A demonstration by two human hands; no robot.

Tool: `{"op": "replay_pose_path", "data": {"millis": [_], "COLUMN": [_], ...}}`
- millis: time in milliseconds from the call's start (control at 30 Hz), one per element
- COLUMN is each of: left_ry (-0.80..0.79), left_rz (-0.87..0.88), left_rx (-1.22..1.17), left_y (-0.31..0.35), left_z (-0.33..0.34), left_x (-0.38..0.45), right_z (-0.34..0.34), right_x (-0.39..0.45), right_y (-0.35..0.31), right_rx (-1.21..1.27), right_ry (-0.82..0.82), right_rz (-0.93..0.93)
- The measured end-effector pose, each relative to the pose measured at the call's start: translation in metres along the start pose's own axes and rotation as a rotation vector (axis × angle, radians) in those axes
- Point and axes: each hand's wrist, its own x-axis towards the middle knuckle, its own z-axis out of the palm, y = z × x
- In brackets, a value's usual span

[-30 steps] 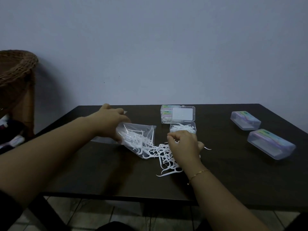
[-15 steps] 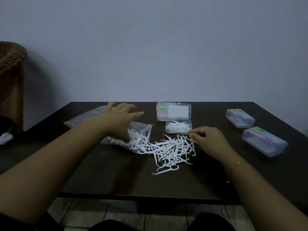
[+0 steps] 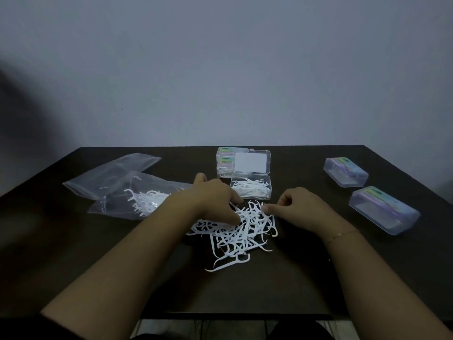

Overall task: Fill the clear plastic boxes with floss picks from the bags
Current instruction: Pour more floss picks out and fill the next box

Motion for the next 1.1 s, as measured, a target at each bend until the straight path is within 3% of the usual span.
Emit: {"op": "replay_pose_path", "data": {"millis": [133,433,767,1100], "left_ry": [-0.042,-0.021,0.121,0.235], "left_rz": [-0.009,-0.01,-0.005,0.012], "left_rx": [0.004,-0.245,-0.551,-0.771], "left_y": [0.001,-0.009,-0.017,-0.017], "left_z": [-0.003,0.003,-0.002,-0.004], "left_x": [0.008,0.02,0.004,0.003], "right_z": [0.001,0.002,0.002,-0.004], "right_x": [0.0,0.002,-0.004,-0.01], "right_y": [-0.004,-0.003,-0.008,-0.012], "right_rx": [-0.043,-0.01,0.073,0.026], "right_ry": [-0.032,-0.067,0.026,-0.084], "right_rz": [-0.031,-0.062,-0.111,-0.048]}}
